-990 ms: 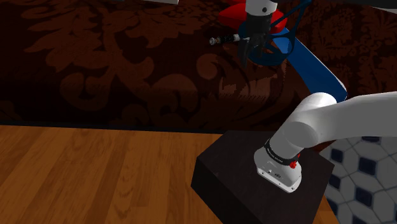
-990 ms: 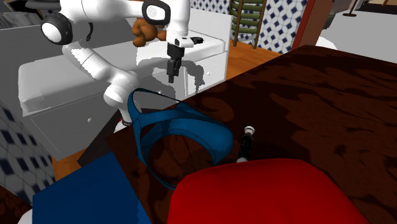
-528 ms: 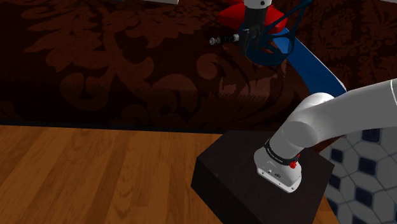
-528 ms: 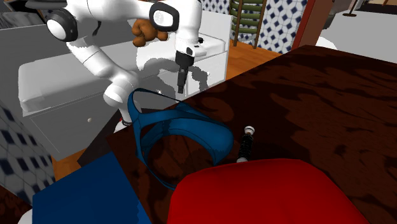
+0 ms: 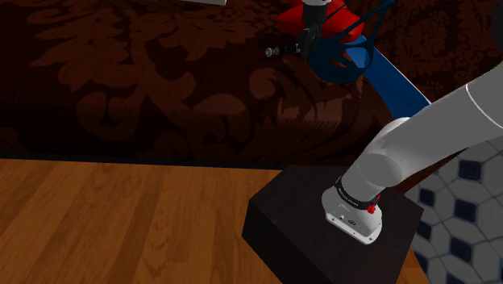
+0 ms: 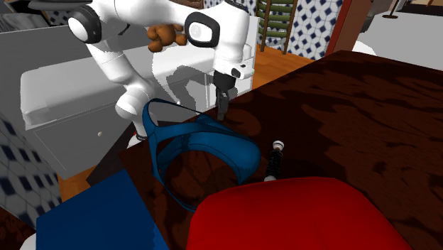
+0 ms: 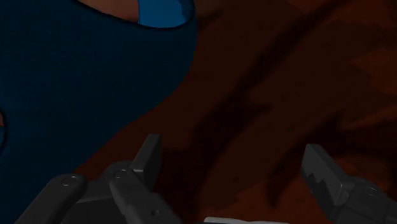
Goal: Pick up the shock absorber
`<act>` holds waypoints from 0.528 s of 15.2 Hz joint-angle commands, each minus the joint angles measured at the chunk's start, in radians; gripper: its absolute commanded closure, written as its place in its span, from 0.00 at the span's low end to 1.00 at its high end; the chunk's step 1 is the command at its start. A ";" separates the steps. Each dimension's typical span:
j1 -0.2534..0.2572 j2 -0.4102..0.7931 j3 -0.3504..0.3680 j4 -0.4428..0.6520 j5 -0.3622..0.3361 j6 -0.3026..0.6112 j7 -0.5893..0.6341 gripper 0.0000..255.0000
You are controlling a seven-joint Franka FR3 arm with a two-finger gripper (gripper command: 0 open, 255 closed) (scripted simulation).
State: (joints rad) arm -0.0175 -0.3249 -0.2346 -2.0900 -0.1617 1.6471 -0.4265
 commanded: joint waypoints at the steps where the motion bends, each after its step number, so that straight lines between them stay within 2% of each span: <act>1: 0.001 0.086 -0.032 0.075 0.014 0.009 -0.077 0.00; 8: -0.027 0.388 -0.103 0.368 0.110 0.000 -0.327 0.00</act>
State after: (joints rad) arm -0.0371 0.0219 -0.3295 -1.7567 -0.0665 1.6442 -0.7145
